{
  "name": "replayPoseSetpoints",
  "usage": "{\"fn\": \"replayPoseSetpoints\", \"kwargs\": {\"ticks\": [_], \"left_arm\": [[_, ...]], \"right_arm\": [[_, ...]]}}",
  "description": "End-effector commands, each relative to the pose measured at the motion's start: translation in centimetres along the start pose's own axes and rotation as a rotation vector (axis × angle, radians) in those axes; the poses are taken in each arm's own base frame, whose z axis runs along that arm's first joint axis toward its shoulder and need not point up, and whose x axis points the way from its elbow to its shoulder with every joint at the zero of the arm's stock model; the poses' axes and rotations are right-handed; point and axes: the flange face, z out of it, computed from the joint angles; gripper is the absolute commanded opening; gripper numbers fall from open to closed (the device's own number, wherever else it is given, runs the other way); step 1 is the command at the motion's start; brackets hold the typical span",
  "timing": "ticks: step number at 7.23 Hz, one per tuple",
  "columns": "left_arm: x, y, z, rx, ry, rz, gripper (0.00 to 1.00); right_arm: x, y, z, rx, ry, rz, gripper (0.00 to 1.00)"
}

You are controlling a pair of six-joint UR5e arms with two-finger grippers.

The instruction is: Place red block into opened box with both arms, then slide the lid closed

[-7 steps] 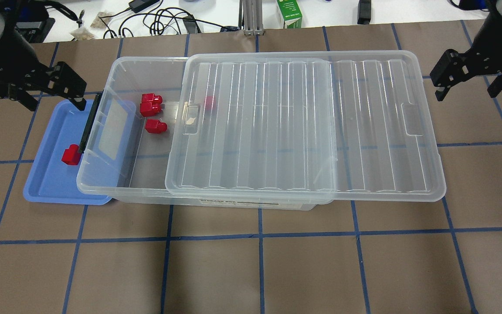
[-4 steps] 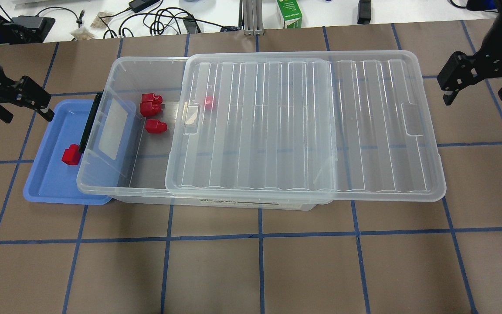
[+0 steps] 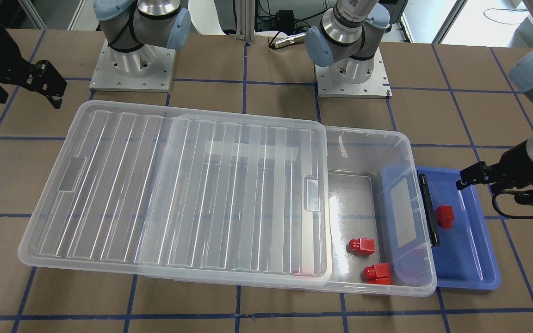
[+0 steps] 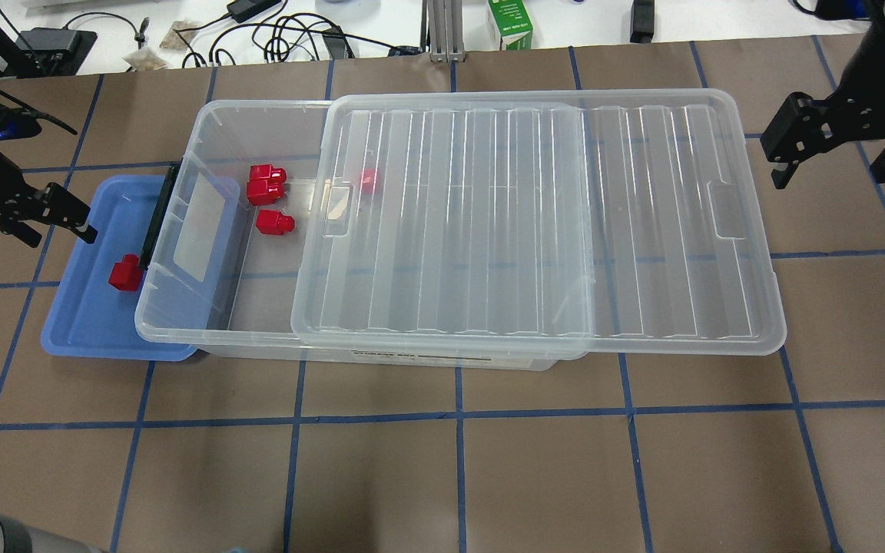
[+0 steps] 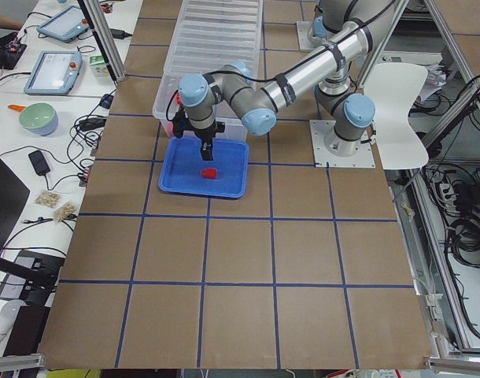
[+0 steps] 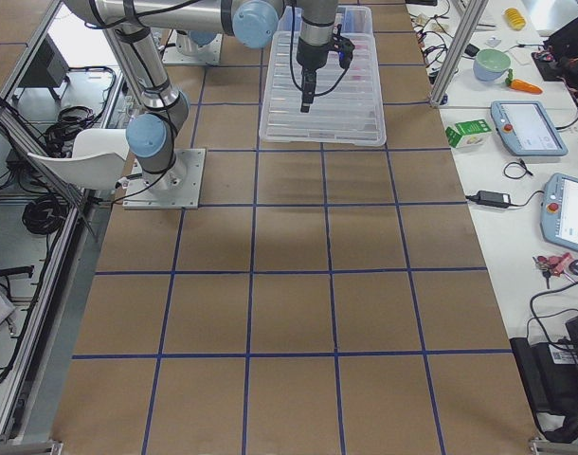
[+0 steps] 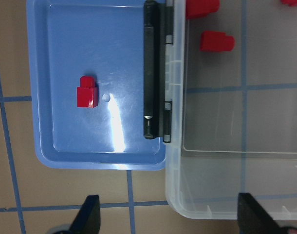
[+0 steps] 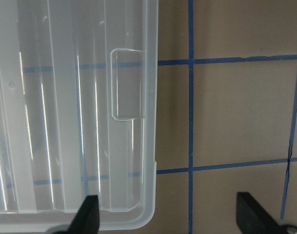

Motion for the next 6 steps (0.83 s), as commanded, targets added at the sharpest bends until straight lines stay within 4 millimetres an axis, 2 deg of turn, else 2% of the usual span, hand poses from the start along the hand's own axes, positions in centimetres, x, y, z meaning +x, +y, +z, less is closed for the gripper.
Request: {"fn": "replayPoseSetpoints", "kwargs": {"ticks": [1,3,4,6], "left_arm": [[-1.4,-0.7,5.0,-0.006,0.01,-0.017,1.0],[-1.3,-1.3,6.4,0.015,0.06,-0.02,0.98],[-1.7,-2.1,8.3,0.024,0.092,-0.028,0.99],[-2.0,-2.5,10.0,0.017,0.097,-0.013,0.94]], "right_arm": [[-4.0,0.5,0.2,0.0,-0.02,0.014,1.0],[-4.0,0.6,0.3,-0.004,-0.019,0.012,1.0],[-4.0,0.7,0.3,-0.006,-0.019,0.012,1.0],[-4.1,1.0,1.0,-0.024,-0.02,0.011,1.0]]}}
